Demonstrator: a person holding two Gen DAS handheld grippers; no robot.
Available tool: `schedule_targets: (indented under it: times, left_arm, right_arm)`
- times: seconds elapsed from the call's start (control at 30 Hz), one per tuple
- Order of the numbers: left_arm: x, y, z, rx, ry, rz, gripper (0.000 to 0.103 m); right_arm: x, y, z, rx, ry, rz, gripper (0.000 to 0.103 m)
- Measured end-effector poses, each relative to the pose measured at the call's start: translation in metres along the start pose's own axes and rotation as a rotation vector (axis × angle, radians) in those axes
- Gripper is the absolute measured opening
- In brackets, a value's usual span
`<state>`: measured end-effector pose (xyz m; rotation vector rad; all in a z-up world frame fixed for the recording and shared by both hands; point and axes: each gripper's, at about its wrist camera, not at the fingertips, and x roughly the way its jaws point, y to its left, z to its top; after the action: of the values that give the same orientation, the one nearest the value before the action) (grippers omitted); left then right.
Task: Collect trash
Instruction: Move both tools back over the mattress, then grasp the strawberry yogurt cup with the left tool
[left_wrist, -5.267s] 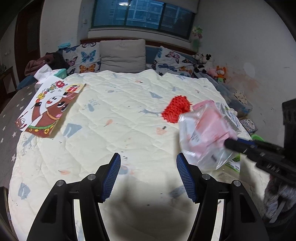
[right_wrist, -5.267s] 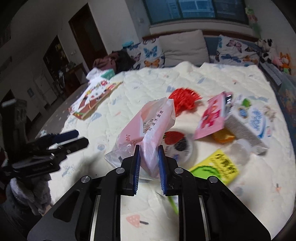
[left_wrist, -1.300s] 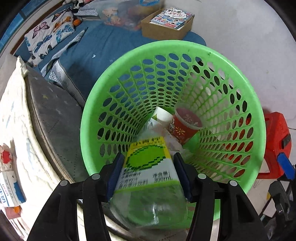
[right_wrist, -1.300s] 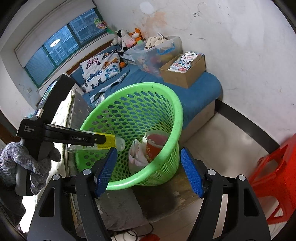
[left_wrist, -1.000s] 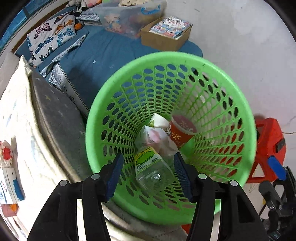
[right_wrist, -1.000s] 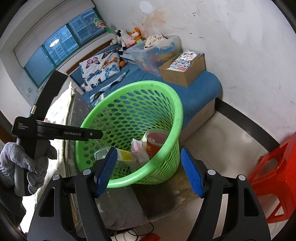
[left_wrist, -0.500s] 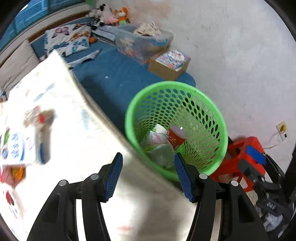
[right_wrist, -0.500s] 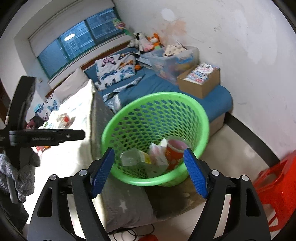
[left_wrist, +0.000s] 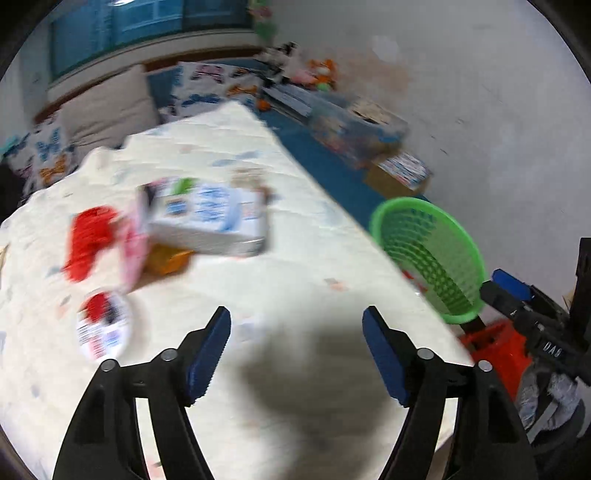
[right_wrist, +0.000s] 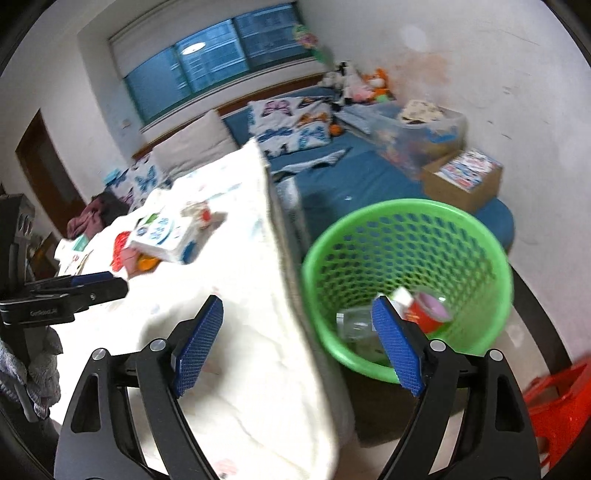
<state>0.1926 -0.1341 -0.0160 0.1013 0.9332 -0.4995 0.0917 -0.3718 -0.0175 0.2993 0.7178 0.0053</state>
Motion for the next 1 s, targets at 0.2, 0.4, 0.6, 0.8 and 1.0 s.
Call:
schedule_targets:
  times: [0.2,0.4,0.6,0.8,1.0]
  left_arm:
    - [-0.012,0.074,-0.016,-0.079,-0.008,0.100,0.075]
    - [-0.005,0.125,-0.027,-0.065,0.009,0.144,0.085]
    - [0.019,0.150,-0.031,-0.085,0.055,0.149,0.085]
    - [0.032,0.151,-0.028,-0.043,0.060,0.144,0.086]
    - [0.040,0.155,-0.025,-0.021,0.066,0.158,0.089]
  right_arm:
    - [0.018,0.038,0.006,-0.053,0.026,0.064,0.083]
    - [0.032,0.071,0.007,-0.112,0.048,0.103,0.083]
    - [0.047,0.089,0.005,-0.144,0.075,0.117,0.083]
    - [0.061,0.097,0.006,-0.168,0.100,0.110,0.083]
    - [0.072,0.105,0.006,-0.185,0.119,0.117,0.083]
